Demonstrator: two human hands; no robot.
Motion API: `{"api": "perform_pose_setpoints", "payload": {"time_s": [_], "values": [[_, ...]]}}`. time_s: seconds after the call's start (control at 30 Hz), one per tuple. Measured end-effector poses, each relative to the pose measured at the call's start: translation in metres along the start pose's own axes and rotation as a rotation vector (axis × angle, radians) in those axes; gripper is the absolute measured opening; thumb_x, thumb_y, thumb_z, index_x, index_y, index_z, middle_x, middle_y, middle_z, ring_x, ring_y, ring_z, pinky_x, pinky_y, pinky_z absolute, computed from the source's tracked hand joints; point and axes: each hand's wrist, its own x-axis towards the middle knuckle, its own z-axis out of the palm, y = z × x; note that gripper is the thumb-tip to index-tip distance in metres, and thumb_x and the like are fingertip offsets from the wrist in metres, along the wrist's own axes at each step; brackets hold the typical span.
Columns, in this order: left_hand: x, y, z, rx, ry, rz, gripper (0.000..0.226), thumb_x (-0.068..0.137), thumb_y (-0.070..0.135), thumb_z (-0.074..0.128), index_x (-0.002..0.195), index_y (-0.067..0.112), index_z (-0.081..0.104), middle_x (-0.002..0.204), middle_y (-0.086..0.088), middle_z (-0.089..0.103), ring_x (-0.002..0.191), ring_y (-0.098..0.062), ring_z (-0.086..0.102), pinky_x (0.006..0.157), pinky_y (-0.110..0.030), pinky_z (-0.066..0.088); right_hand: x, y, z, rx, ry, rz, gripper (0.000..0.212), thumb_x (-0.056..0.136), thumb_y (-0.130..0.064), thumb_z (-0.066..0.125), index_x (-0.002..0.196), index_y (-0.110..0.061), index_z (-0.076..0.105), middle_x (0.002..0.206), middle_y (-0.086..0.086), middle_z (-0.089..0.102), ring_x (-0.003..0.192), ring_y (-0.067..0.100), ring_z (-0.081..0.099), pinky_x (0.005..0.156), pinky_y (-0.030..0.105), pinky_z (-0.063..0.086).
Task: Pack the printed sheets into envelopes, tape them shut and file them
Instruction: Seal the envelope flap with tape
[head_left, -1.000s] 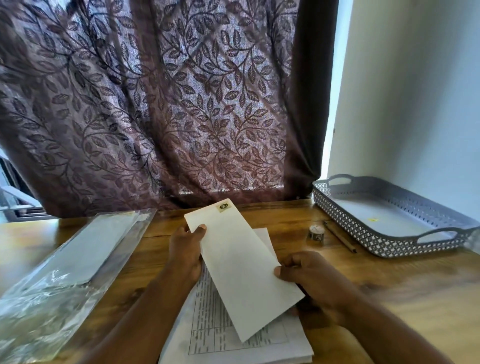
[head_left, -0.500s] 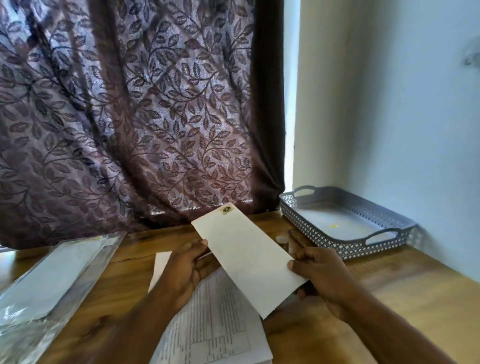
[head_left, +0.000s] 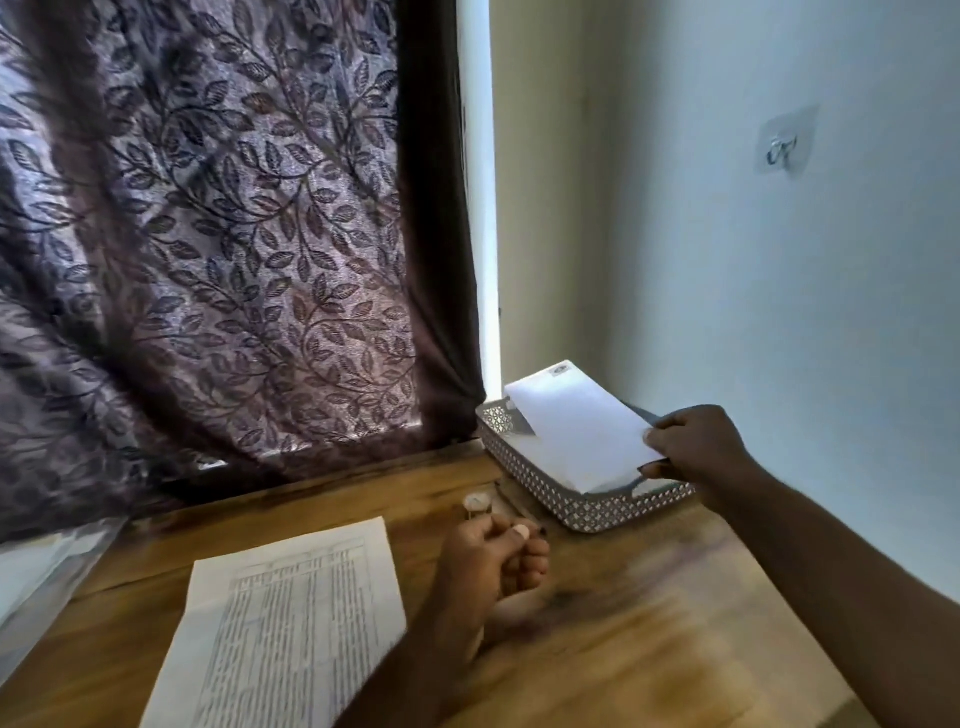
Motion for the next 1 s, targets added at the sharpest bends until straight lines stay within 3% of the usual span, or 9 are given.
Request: {"api": "perform_pose_setpoints", "payload": {"time_s": [0.13, 0.27, 0.43, 0.53, 0.7, 0.83, 0.9, 1.0], "values": [[0.008, -0.007, 0.010, -0.012, 0.059, -0.009, 0.016, 0.101, -0.004, 0.049, 0.093, -0.003, 0.063, 0.071, -0.015, 0.067, 0.054, -0.016, 0.061, 0.050, -0.023, 0.053, 0.018, 0.000, 0.003, -0.160, 0.055, -0.054, 0.008, 0.086, 0.001, 0.068, 0.081, 0.004, 0.072, 0.076, 0.012, 0.073, 0.051, 0.035, 0.072, 0.072, 0.052, 0.063], [0.018, -0.013, 0.014, -0.046, 0.085, 0.010, 0.017, 0.100, -0.007, 0.047, 0.092, -0.004, 0.062, 0.072, -0.016, 0.065, 0.055, -0.017, 0.060, 0.053, -0.025, 0.053, 0.036, 0.000, 0.019, -0.399, 0.100, -0.174, 0.014, 0.092, -0.008, 0.067, 0.082, -0.001, 0.072, 0.074, 0.009, 0.074, 0.045, 0.023, 0.070, 0.059, 0.032, 0.061], [0.024, -0.023, 0.009, -0.097, 0.065, 0.016, 0.015, 0.099, -0.006, 0.049, 0.094, -0.004, 0.063, 0.074, -0.016, 0.064, 0.060, -0.020, 0.060, 0.057, -0.026, 0.053, 0.065, 0.010, 0.045, -0.525, 0.097, -0.188, 0.010, 0.088, -0.015, 0.068, 0.089, -0.006, 0.073, 0.083, 0.011, 0.078, 0.063, 0.027, 0.075, 0.078, 0.036, 0.062], [0.026, -0.026, 0.005, -0.074, 0.047, 0.036, 0.014, 0.099, -0.004, 0.051, 0.096, -0.004, 0.065, 0.077, -0.016, 0.067, 0.064, -0.021, 0.063, 0.060, -0.027, 0.056, 0.066, 0.009, 0.056, -0.529, 0.034, -0.142, 0.008, 0.089, -0.009, 0.067, 0.091, -0.003, 0.072, 0.088, 0.014, 0.077, 0.067, 0.032, 0.076, 0.077, 0.044, 0.063], [0.028, -0.030, 0.001, -0.048, 0.010, 0.058, 0.015, 0.100, -0.001, 0.052, 0.106, -0.009, 0.064, 0.082, -0.017, 0.069, 0.069, -0.022, 0.065, 0.066, -0.030, 0.058, 0.059, 0.011, 0.070, -0.687, -0.109, -0.069, 0.013, 0.089, 0.005, 0.059, 0.092, 0.002, 0.072, 0.086, 0.022, 0.070, 0.051, 0.039, 0.071, 0.057, 0.052, 0.063], [0.031, -0.032, 0.001, -0.049, 0.012, 0.077, 0.015, 0.099, -0.002, 0.052, 0.108, -0.008, 0.063, 0.081, -0.016, 0.069, 0.068, -0.020, 0.064, 0.064, -0.029, 0.057, 0.063, 0.016, 0.081, -0.893, -0.148, -0.069, 0.013, 0.090, 0.008, 0.054, 0.091, 0.007, 0.067, 0.077, 0.026, 0.063, 0.039, 0.036, 0.065, 0.034, 0.035, 0.051], [0.031, -0.031, 0.002, -0.049, 0.034, 0.099, 0.015, 0.098, -0.003, 0.053, 0.110, -0.005, 0.062, 0.082, -0.016, 0.069, 0.067, -0.020, 0.063, 0.063, -0.029, 0.056, 0.065, 0.019, 0.081, -0.980, -0.160, -0.078, 0.011, 0.090, 0.008, 0.054, 0.089, 0.006, 0.065, 0.073, 0.022, 0.058, 0.048, 0.036, 0.067, 0.036, 0.032, 0.049], [0.032, -0.033, 0.003, -0.033, 0.055, 0.121, 0.017, 0.097, -0.003, 0.055, 0.112, 0.003, 0.062, 0.086, -0.015, 0.071, 0.068, -0.019, 0.064, 0.064, -0.031, 0.056, 0.067, 0.021, 0.083, -1.072, -0.192, -0.110, 0.008, 0.091, 0.002, 0.054, 0.094, 0.001, 0.061, 0.081, 0.020, 0.056, 0.079, 0.040, 0.066, 0.056, 0.039, 0.054]]}}
